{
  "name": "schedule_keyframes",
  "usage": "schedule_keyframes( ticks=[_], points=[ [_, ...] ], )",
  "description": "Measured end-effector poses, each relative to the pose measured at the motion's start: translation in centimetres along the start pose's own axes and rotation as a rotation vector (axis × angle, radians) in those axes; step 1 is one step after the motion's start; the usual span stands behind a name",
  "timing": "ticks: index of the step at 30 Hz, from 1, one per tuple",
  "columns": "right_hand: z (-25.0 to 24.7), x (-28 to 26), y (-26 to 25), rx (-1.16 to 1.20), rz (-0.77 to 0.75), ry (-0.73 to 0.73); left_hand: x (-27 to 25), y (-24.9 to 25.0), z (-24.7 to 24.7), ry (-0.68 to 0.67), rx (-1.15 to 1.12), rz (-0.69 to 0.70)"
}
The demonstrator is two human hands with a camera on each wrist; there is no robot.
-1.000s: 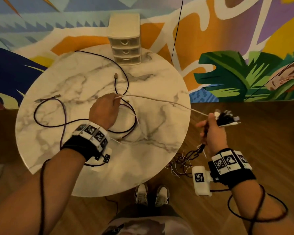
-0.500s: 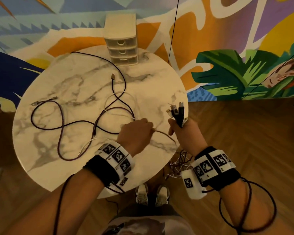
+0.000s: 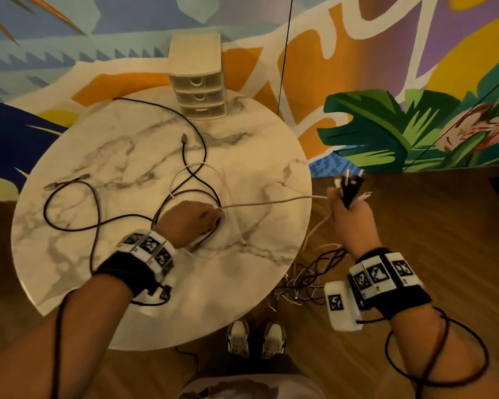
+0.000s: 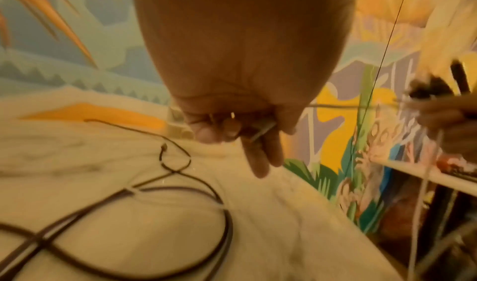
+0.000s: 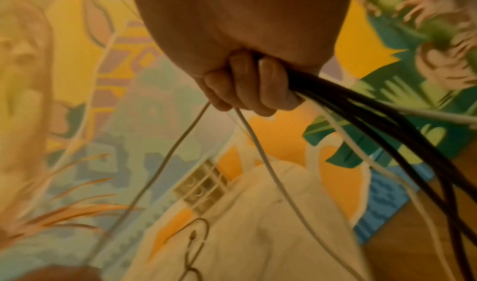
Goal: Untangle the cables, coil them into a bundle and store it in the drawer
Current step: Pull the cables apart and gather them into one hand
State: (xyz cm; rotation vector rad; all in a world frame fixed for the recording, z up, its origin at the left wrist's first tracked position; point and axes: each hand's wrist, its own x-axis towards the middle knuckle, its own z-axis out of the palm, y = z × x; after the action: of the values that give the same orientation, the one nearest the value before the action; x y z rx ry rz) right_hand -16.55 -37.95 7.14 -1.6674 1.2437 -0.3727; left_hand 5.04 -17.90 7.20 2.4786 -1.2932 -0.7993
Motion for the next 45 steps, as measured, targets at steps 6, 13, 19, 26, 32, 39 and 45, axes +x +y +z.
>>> schedule_keyframes(
  ticks=[6, 13, 19, 26, 32, 39, 45],
  points=[
    [2.5, 0.7, 5.3, -0.366, 0.074, -0.051, -0.5, 7.3, -2.7, 0.266, -0.699, 0.164],
    [4.7, -1.6, 8.8, -0.404, -0.068, -0.357, 0.0, 10.3, -1.8, 0.341, -1.188, 0.207],
    [1.9, -1.7, 8.0, 0.184, 0.076, -0.056, -0.1, 10.0, -1.0, 0.211, -0.823, 0.270],
    [1.7, -5.4, 0.5, 0.414, -0.180, -0.140, -0.8, 14.9, 0.8, 0.054, -0.508, 0.382],
    [0.7, -5.8, -0.5, 0.478, -0.200, -0.259, -0.9, 16.5, 0.8, 0.127, -0.428, 0.514],
    [0.1, -6.2, 0.6, 0.573, -0.246, -0.336, -2.0, 17.8, 0.9, 0.066, -0.353, 0.608],
    [0.9, -5.0, 2.8, 0.461, -0.226, -0.450, -2.0, 17.6, 1.1, 0.101, -0.223, 0.699]
  ],
)
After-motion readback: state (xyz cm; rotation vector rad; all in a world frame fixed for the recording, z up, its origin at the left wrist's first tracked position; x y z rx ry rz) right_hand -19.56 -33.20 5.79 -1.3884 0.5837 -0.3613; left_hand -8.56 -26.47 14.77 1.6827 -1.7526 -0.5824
